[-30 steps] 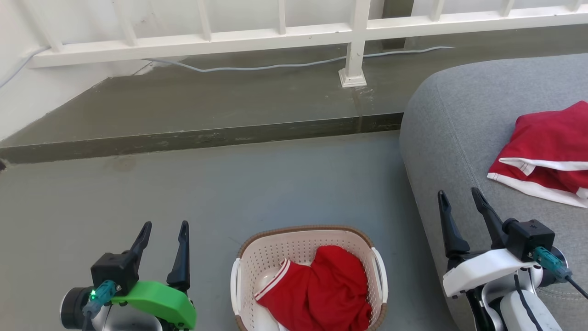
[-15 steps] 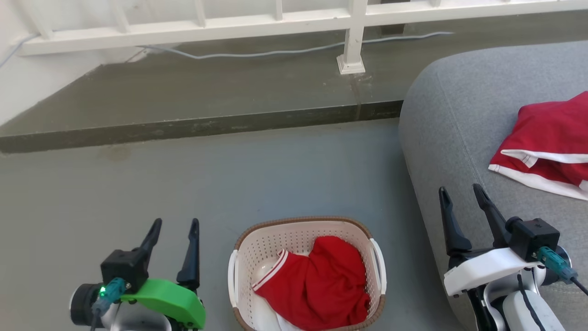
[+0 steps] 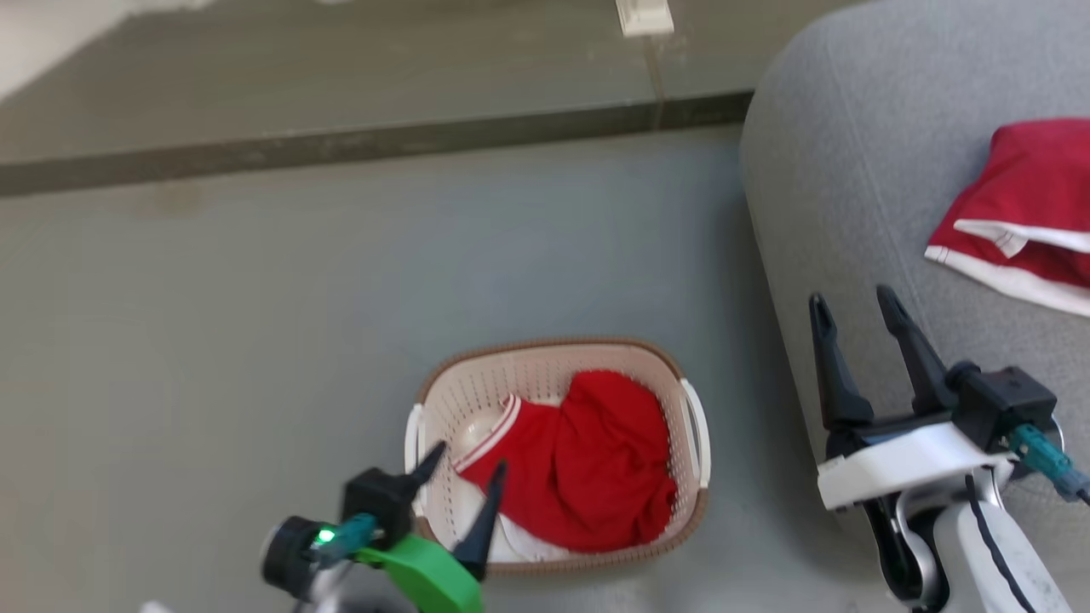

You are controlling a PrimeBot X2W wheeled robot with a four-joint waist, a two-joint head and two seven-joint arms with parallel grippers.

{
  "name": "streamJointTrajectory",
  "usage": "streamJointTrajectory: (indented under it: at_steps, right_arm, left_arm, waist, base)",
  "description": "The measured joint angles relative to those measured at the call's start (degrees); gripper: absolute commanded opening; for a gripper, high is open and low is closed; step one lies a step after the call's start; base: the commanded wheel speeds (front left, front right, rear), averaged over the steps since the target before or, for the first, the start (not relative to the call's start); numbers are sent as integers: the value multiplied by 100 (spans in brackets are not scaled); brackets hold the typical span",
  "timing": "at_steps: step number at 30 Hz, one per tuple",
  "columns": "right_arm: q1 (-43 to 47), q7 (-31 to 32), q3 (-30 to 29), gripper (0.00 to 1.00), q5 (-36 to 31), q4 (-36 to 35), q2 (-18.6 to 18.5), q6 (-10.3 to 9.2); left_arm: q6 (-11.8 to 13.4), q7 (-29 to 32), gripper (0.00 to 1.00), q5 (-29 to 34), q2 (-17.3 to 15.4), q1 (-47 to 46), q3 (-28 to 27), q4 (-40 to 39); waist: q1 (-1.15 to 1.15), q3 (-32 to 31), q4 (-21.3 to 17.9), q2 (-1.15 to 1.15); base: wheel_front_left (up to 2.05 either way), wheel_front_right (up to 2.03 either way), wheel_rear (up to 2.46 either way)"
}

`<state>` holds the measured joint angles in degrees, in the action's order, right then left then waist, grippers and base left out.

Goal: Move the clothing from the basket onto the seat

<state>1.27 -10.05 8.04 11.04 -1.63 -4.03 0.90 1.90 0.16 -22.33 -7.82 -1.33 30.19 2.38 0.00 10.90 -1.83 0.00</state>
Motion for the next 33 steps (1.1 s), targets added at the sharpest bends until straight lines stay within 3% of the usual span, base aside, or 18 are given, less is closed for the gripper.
streamJointTrajectory:
  at_steps: [12,22,33]
  right_arm:
    - [-369,0,191,100,2,-323,35,8]
    - [-783,-78,414,100,73,-623,65,-1]
    - [-1430,-226,849,100,326,-879,88,5]
  left_arm:
    - [-487,464,100,359,198,-727,769,1068]
    - [-568,704,100,700,197,-1625,854,1891]
    - [-597,994,100,900,69,-2757,537,2805]
  waist:
    - [0,929,-256,0]
    - [1,1706,-620,0]
    - [1,2651,-1172,0]
  base:
    - [0,0,0]
    - [0,0,0]
    - [0,0,0]
